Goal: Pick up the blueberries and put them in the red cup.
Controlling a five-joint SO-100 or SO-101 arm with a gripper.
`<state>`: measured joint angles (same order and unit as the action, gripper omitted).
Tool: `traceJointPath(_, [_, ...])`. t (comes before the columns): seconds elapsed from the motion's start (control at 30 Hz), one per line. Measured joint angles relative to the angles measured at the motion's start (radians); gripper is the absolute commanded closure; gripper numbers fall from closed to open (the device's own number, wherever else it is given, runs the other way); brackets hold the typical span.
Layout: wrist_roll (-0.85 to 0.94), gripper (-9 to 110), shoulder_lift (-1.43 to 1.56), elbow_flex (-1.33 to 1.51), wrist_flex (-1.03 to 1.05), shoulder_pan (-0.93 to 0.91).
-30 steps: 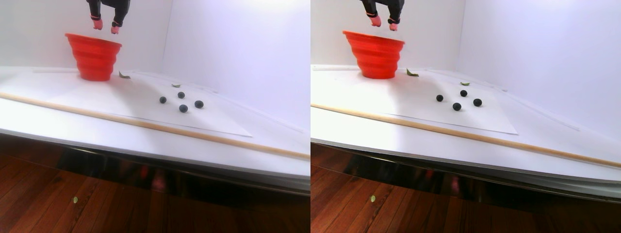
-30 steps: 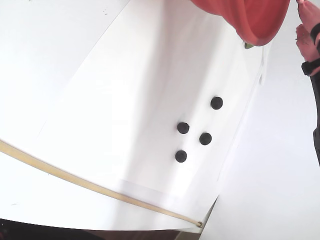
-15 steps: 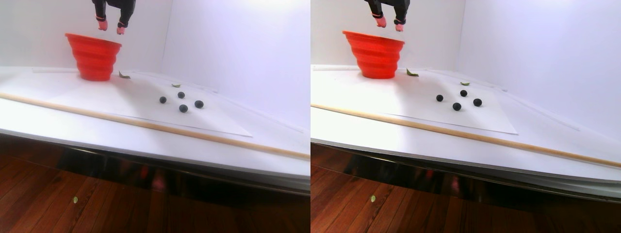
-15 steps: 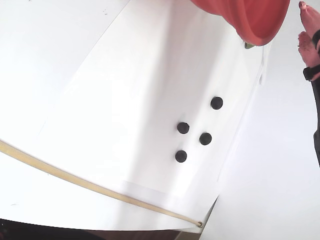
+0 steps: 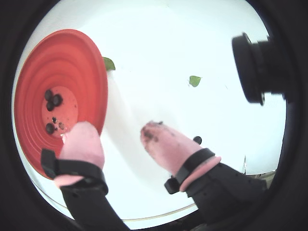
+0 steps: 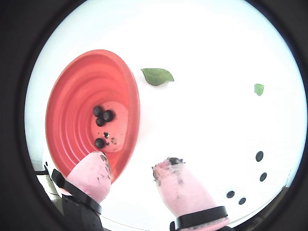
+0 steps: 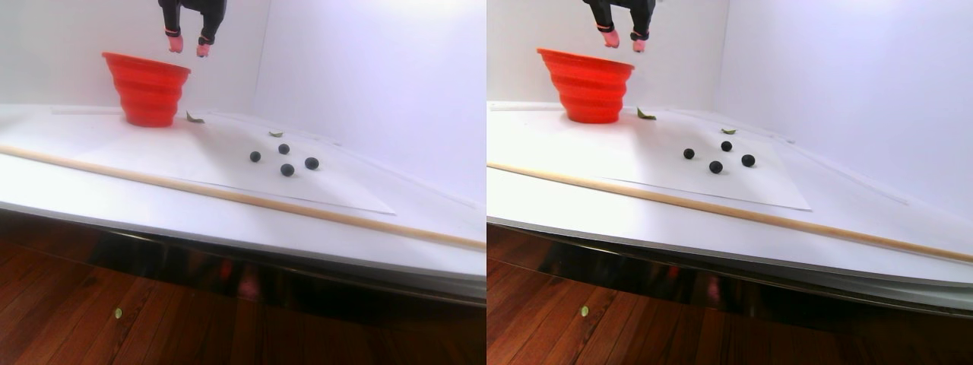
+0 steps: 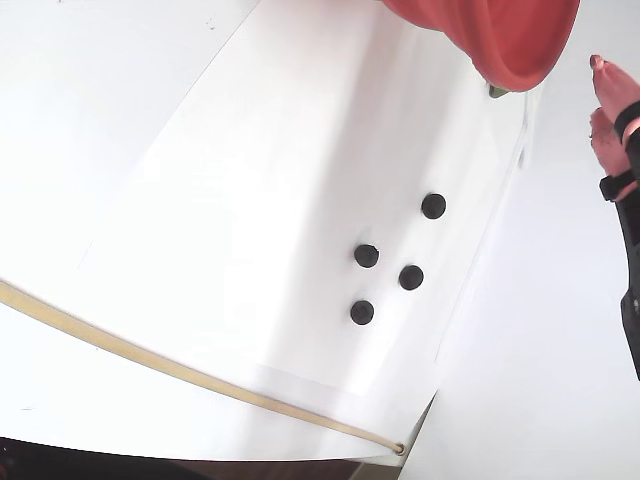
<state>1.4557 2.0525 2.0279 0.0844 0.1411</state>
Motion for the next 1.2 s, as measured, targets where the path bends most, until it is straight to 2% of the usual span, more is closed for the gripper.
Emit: traceJointPath(1.2, [0.038, 84, 0.071, 0.132, 0.135, -0.193])
